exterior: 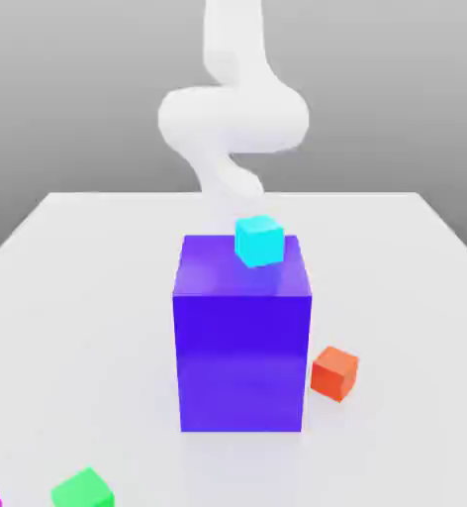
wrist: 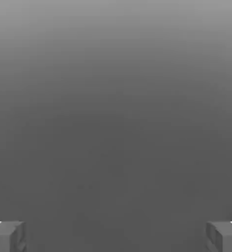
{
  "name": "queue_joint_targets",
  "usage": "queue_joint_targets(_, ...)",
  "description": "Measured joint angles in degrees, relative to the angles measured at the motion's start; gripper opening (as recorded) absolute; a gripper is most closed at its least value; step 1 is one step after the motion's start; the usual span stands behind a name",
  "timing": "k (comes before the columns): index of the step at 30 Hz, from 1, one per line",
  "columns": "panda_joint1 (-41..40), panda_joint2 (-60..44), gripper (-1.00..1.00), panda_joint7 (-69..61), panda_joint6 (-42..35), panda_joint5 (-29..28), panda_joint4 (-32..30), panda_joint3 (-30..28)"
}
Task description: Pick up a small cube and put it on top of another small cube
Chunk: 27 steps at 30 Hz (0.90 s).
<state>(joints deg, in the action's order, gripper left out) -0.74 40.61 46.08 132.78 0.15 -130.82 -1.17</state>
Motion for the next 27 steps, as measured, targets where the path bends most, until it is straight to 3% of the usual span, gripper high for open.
queue_joint_targets(17, -5.44, -35.63, 0.00, -0.73, 6.82, 4.32, 6.52, -9.07)
queue_joint_targets(27, -11.33, -56.63, 0.00, -2.63, 10.62, 9.02, 10.37, -11.24)
